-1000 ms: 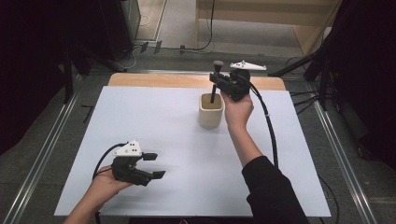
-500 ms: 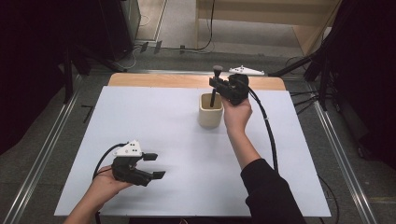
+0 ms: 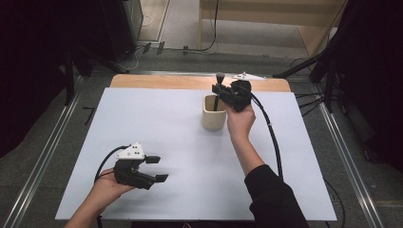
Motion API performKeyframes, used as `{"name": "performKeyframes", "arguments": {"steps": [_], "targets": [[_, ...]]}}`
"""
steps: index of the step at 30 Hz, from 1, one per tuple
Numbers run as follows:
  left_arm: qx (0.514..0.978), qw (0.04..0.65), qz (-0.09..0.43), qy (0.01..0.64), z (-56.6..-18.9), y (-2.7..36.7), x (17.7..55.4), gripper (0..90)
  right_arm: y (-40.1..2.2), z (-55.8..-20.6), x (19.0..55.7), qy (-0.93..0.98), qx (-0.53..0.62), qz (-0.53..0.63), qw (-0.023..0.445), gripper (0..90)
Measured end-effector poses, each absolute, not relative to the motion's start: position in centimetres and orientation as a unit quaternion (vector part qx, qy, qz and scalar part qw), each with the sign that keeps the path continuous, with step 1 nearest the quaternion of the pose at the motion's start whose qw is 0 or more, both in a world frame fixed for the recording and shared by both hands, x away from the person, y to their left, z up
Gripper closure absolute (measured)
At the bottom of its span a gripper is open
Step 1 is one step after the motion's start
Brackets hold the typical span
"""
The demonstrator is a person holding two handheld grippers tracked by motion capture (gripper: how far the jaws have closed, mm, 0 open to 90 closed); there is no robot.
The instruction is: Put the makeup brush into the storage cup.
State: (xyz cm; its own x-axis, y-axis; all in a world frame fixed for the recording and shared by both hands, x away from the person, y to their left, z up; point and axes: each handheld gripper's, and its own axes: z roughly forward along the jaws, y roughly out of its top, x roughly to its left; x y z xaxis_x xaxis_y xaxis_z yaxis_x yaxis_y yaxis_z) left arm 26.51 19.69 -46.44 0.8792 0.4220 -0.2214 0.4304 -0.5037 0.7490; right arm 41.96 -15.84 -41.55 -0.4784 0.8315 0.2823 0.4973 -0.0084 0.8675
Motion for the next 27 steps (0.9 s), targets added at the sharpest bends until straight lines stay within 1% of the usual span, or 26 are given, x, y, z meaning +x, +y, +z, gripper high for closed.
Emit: {"name": "performKeyframes", "arguments": {"steps": [15, 16, 17, 18, 19, 20, 22, 24, 27], "targets": [[0.867, 0.433, -0.004, 0.247, -46.44, 19.69, 26.50, 26.9, -15.91, -41.81, 41.77, 0.692, 0.483, 0.515, 0.150, 77.4], [0.867, 0.433, -0.004, 0.246, -46.44, 19.69, 26.50, 26.9, -15.91, -41.81, 41.75, 0.692, 0.484, 0.514, 0.150, 73.0], [0.867, 0.433, -0.004, 0.246, -46.44, 19.69, 26.50, 26.9, -15.93, -41.76, 41.77, 0.691, 0.483, 0.517, 0.147, 62.0], [0.867, 0.433, -0.004, 0.246, -46.43, 19.70, 26.50, 26.9, -15.98, -41.74, 41.79, 0.691, 0.483, 0.519, 0.143, 55.8], [0.867, 0.433, -0.004, 0.247, -46.44, 19.69, 26.51, 26.9, -16.07, -41.75, 41.81, 0.688, 0.484, 0.523, 0.139, 47.0], [0.867, 0.432, -0.004, 0.247, -46.44, 19.70, 26.52, 26.9, -16.16, -41.77, 41.86, 0.686, 0.487, 0.525, 0.132, 40.8], [0.868, 0.432, -0.003, 0.246, -46.45, 19.67, 26.51, 26.9, -16.34, -41.79, 41.89, 0.688, 0.488, 0.522, 0.125, 34.8], [0.867, 0.433, -0.003, 0.246, -46.45, 19.64, 26.49, 26.9, -16.46, -41.65, 41.74, 0.695, 0.488, 0.512, 0.131, 30.9], [0.868, 0.432, -0.004, 0.246, -46.46, 19.62, 26.52, 26.9, -16.71, -41.51, 41.61, 0.697, 0.488, 0.509, 0.125, 29.5]]}}
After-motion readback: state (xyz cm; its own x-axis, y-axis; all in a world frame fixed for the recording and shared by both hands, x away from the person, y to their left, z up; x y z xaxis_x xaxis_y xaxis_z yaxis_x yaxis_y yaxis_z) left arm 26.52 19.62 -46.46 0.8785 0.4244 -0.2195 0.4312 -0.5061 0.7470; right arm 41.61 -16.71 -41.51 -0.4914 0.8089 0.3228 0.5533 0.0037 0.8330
